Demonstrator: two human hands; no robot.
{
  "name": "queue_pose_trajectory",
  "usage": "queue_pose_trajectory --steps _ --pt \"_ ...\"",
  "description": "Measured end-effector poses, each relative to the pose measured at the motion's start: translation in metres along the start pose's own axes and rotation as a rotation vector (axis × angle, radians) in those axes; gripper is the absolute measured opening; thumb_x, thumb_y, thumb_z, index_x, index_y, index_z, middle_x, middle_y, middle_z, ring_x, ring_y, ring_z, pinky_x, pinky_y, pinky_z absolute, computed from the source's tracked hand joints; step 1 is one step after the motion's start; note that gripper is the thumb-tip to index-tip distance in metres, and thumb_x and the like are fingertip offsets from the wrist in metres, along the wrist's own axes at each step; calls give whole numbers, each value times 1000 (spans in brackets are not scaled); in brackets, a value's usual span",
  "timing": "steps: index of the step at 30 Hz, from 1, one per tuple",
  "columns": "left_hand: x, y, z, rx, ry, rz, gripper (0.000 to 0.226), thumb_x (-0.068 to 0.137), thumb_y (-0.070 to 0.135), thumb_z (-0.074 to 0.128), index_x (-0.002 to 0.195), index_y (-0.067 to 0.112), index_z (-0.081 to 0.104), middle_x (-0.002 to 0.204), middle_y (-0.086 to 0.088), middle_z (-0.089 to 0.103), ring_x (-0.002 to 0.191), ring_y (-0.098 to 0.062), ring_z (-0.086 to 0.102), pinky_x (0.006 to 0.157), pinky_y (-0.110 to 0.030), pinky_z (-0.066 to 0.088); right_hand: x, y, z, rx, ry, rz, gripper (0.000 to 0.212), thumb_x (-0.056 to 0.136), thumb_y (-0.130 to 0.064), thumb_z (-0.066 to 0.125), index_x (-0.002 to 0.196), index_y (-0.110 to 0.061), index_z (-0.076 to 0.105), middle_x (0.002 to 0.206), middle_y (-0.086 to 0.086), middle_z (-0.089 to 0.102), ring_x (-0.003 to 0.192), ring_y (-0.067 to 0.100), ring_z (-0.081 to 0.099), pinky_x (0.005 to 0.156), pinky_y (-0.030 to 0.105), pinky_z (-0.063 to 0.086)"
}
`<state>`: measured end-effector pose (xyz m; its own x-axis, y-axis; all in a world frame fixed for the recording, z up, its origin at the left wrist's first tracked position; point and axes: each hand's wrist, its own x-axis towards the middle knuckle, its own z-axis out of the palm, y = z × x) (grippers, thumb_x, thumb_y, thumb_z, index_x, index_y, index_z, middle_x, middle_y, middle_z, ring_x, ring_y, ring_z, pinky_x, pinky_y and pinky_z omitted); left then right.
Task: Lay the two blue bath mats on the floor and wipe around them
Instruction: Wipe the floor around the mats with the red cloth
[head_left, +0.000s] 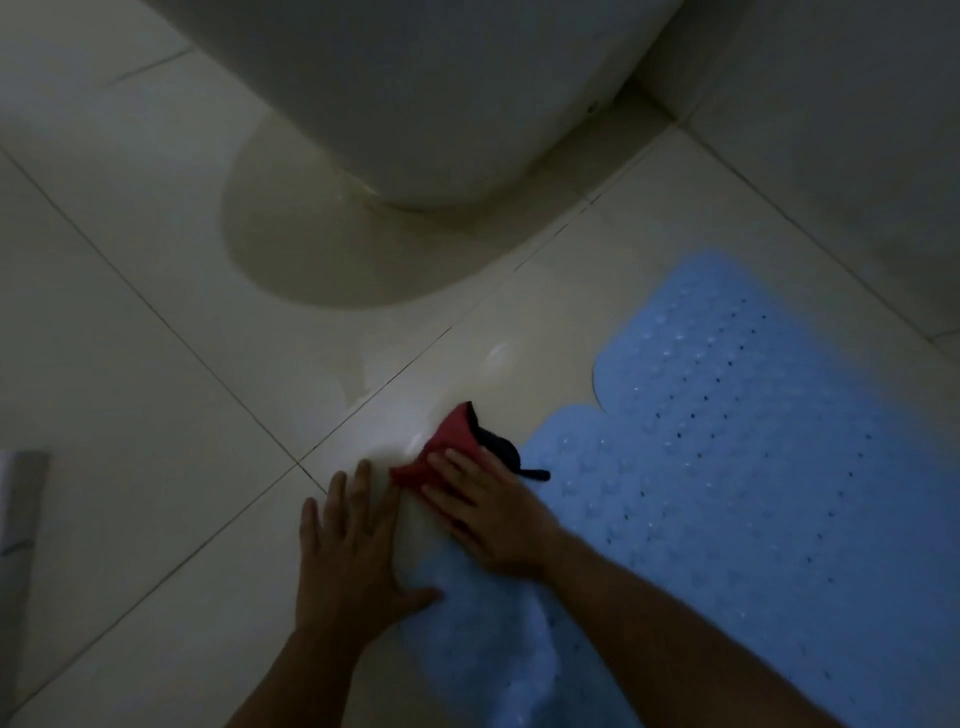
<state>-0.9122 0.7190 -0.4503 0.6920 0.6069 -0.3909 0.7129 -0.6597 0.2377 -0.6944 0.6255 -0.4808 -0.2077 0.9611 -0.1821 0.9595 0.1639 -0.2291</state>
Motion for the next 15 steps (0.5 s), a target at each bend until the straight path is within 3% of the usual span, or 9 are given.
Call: queue_pose_trajectory --steps 2,4,6,8,11,15 --pt "3 1 0 -15 -13 -16 141 50 107 49 161 21 33 170 -20 17 153 -46 22 115 -72 25 6 48 -16 -72 -32 55 57 103 -38 45 158 -25 38 166 14 31 154 35 28 119 65 26" --pt "1 0 2 -16 -8 -26 142 51 109 43 162 21 29 171 -19 13 155 -46 16 117 -70 19 14 85 -38 -71 -23 312 59 103 -48 35 160 -34 31 169 10 24 157 32 20 120 66 17" --pt "-2 -1 4 -16 1 -30 143 53 109 41 162 19 28 171 -19 12 155 -46 14 118 -68 15 20 100 -56 40 -27 557 66 99 -58 19 161 -37 26 172 6 16 159 30 10 125 61 8" --pt "-7 -5 7 0 13 -22 144 52 107 44 163 17 27 172 -19 11 156 -46 12 117 -70 17 27 89 -60 154 27 647 69 99 -58 15 162 -32 27 172 7 15 159 32 9 128 53 5" --pt "-15 -15 11 7 -8 -72 150 47 106 47 163 13 25 172 -17 6 157 -46 9 117 -73 17 27 37 -33 104 89 587 59 104 -44 31 159 -23 36 168 12 25 156 38 19 127 54 10" --pt "-20 -21 12 -2 -25 -146 154 45 109 41 162 10 27 172 -18 7 157 -47 7 116 -76 15 0 -54 10 76 75 205 59 100 -40 43 154 -17 42 165 16 33 154 40 24 121 67 19"
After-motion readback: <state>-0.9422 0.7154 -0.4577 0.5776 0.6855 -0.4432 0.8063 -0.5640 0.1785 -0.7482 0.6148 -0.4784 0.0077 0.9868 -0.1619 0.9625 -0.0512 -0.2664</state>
